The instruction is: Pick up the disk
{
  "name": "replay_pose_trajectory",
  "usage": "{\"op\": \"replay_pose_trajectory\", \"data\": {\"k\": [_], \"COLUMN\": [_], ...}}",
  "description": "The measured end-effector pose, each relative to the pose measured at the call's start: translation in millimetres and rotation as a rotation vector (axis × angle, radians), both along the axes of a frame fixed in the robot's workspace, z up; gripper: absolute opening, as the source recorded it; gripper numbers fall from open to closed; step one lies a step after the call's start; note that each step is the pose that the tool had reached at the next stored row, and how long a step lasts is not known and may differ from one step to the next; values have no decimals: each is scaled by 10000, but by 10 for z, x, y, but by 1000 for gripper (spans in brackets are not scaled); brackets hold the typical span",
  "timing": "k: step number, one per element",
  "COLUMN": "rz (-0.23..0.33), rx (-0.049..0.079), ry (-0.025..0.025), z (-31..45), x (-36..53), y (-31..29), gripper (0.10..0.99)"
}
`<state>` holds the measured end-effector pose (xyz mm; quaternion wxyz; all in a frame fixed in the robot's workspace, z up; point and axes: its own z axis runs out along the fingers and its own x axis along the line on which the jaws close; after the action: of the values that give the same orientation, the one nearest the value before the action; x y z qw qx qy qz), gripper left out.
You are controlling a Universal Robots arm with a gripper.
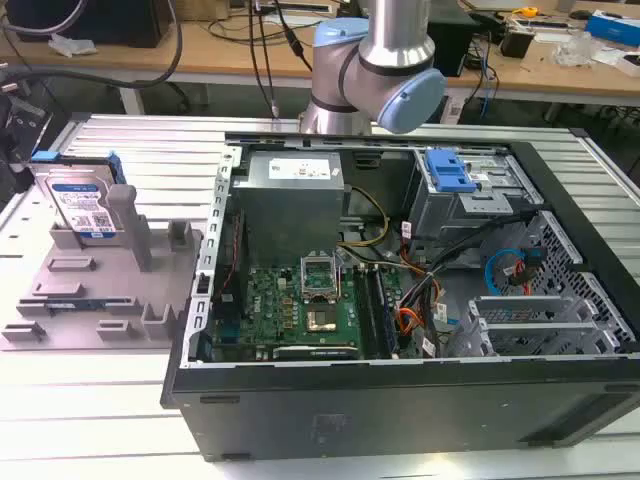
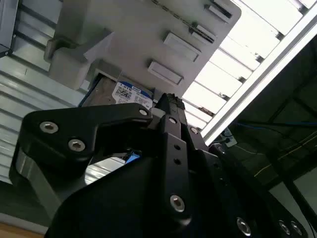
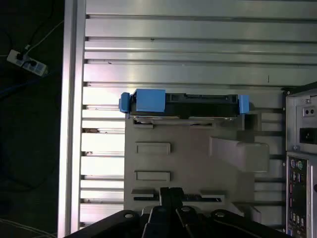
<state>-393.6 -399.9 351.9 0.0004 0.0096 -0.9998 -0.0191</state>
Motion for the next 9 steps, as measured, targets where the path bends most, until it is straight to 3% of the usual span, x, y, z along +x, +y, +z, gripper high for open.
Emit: {"op": "replay_pose_trajectory", "data": {"k": [9], "rz": [104], "rx": [-1], "ry": [1], "z": [0], "x": [0], "y": [0], "gripper": [106]}}
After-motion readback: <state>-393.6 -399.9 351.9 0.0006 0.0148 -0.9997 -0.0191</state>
